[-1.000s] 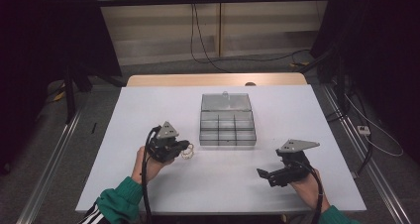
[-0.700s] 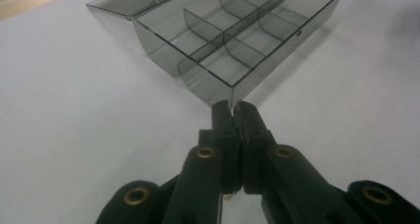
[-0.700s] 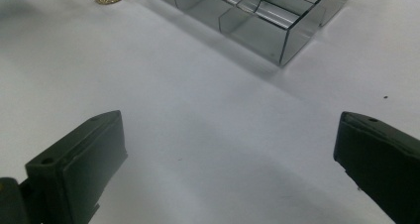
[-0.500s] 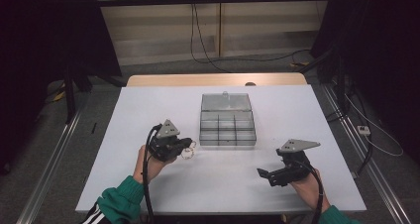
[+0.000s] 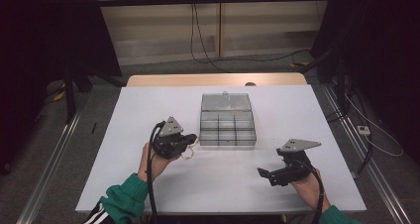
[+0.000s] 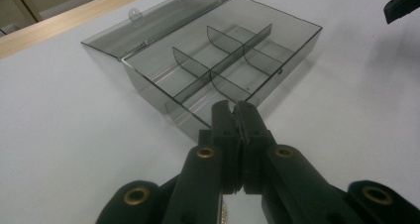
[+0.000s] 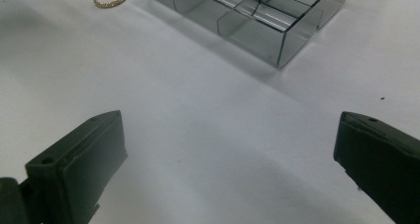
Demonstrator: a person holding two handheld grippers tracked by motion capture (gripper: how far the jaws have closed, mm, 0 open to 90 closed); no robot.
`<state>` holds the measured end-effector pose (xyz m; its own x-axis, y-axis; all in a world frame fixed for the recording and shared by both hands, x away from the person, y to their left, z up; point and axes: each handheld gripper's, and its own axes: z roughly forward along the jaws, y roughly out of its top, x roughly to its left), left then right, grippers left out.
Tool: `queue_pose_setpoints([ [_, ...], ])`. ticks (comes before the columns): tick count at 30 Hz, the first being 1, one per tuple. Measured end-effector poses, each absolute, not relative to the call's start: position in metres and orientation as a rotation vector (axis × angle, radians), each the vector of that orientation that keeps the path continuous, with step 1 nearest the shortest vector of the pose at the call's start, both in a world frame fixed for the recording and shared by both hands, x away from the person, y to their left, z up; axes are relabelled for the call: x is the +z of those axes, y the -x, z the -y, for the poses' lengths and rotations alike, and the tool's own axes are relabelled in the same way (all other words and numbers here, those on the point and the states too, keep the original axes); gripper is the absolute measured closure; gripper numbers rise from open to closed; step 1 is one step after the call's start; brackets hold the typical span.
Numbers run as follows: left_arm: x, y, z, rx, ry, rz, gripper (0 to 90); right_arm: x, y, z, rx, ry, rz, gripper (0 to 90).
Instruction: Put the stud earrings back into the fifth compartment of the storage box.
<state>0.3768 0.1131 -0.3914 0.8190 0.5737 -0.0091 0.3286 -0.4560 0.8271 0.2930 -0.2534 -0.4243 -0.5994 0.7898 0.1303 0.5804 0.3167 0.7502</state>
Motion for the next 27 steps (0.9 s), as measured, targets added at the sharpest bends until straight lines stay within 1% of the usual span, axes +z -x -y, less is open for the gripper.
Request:
queue_pose_setpoints([
  [13, -0.387, -0.379, -0.106, 0.363, -2.062, -0.653, 88.7, -0.424, -0.293, 0.254, 1.147, -1.241, -2.318, 0.0],
  [21, -0.383, -0.380, -0.102, 0.400, -2.047, -0.652, 88.7, -0.423, -0.293, 0.254, 1.148, -1.235, -2.317, 0.0],
  [27, -0.382, -0.381, -0.098, 0.400, -2.018, -0.657, 88.7, -0.423, -0.293, 0.254, 1.150, -1.238, -2.312, 0.0],
])
